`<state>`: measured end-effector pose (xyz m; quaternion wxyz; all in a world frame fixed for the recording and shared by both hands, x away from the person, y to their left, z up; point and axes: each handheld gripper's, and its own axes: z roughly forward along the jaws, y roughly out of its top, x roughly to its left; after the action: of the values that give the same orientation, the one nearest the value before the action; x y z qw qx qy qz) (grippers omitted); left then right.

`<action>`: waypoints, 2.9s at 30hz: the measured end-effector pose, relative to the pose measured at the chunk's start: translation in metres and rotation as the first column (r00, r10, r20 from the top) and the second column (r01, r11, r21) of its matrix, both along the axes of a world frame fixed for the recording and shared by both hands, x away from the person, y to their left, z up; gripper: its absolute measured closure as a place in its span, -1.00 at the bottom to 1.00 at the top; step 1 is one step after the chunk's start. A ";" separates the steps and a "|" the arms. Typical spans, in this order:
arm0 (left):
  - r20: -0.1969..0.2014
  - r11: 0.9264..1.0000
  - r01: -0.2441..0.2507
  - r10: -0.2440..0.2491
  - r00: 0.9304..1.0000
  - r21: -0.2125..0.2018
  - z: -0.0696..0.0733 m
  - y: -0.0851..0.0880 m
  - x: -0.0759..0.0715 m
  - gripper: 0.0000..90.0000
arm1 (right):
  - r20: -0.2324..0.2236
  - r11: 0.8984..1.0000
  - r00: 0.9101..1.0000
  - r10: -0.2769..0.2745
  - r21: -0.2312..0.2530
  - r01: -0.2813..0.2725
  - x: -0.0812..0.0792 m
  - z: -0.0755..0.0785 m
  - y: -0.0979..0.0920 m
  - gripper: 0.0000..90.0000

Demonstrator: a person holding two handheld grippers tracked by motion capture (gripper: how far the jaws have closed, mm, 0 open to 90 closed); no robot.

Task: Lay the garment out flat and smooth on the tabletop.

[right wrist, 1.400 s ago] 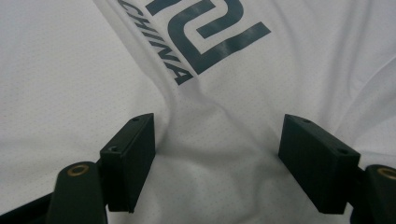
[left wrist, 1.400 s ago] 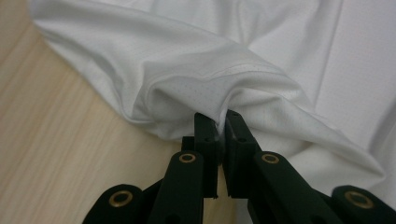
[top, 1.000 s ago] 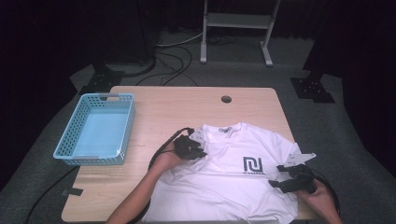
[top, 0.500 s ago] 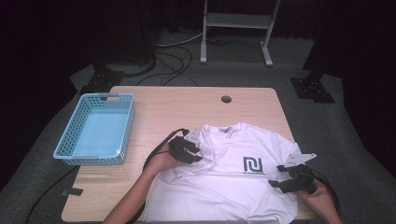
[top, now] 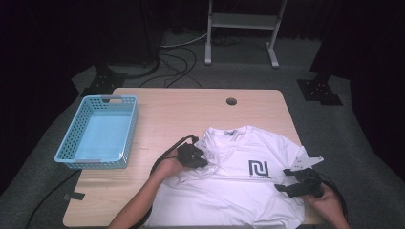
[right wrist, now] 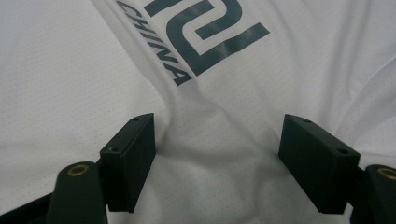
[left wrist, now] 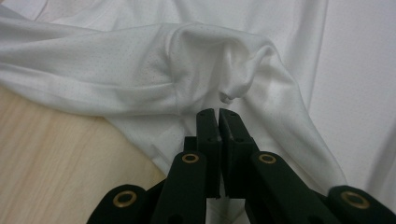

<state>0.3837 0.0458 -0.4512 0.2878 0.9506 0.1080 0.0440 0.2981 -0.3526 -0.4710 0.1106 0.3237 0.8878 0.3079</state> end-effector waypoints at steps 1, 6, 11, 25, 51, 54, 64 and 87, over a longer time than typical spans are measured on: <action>0.008 1.000 -0.003 0.003 1.000 -0.003 0.002 0.002 0.000 0.95 | 0.000 1.000 1.000 0.000 0.000 0.000 0.000 0.000 0.000 -0.41; 0.040 0.999 -0.051 0.051 0.998 0.009 0.012 0.018 -0.001 0.97 | -0.004 1.000 1.000 -0.002 -0.002 0.002 0.000 0.000 0.000 -0.41; 0.064 0.992 -0.116 0.114 0.991 0.041 0.019 0.040 0.001 0.98 | 0.001 1.000 1.000 -0.001 0.001 0.001 0.000 0.000 0.000 -0.41; 0.160 0.934 -0.324 0.300 0.940 0.151 0.037 0.102 0.001 0.99 | -0.006 1.000 1.000 0.011 -0.008 -0.011 0.002 0.001 0.002 -0.41; 0.172 0.854 -0.481 0.453 0.875 0.198 0.037 0.142 -0.011 0.74 | -0.007 1.000 1.000 0.009 -0.029 -0.010 0.013 0.005 0.010 -0.41; 0.113 0.889 -0.437 0.424 0.898 0.135 0.033 0.134 -0.013 0.66 | 0.007 1.000 1.000 0.008 -0.021 -0.008 0.014 0.008 0.012 -0.41; -0.060 0.948 -0.319 0.318 0.946 -0.009 0.011 0.100 -0.019 0.30 | -0.002 0.998 0.998 -0.055 -0.008 0.055 0.028 0.010 0.009 -0.41; -0.028 0.939 -0.339 0.341 0.940 0.049 -0.009 0.101 -0.013 -0.72 | -0.052 0.998 0.999 0.008 -0.055 -0.011 0.061 0.005 -0.006 -0.48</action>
<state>0.3704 0.1463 -0.4602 0.2533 0.9242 0.2748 0.0782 0.3592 -0.3586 -0.4659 0.0948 0.3242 0.9000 0.2753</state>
